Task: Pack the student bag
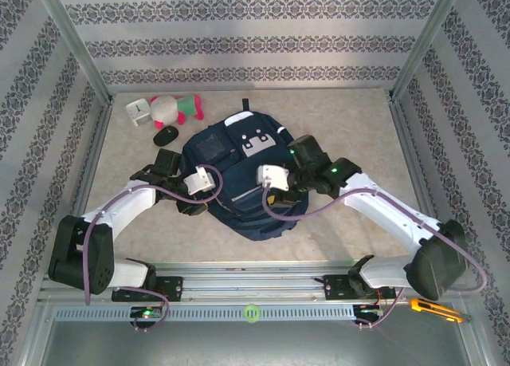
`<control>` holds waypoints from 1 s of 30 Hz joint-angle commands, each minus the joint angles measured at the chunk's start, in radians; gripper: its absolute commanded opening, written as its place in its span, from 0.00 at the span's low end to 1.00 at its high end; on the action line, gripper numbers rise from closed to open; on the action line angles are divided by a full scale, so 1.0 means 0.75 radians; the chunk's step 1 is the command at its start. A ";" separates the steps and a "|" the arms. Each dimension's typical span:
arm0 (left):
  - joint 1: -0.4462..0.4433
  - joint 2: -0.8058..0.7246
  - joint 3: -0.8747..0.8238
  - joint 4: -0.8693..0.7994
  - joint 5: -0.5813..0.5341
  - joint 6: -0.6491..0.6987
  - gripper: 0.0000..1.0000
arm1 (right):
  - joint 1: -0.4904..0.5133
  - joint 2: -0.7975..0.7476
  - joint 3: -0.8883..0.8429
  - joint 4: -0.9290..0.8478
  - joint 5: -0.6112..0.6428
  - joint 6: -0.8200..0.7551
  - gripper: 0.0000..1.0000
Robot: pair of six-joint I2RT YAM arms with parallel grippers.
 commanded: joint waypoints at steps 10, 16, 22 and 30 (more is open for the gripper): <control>0.017 0.214 0.117 0.131 0.267 0.106 0.38 | -0.098 -0.211 -0.249 -0.022 0.205 1.658 0.70; 0.016 0.175 0.104 0.086 0.342 0.110 0.20 | -0.084 -0.311 -0.490 0.178 0.173 1.977 0.66; 0.009 0.139 0.074 0.084 0.356 0.032 0.08 | -0.047 -0.324 -0.624 0.412 0.167 2.153 0.62; -0.038 0.049 0.016 0.061 0.313 -0.070 0.00 | -0.024 -0.303 -0.726 0.684 0.240 2.355 0.57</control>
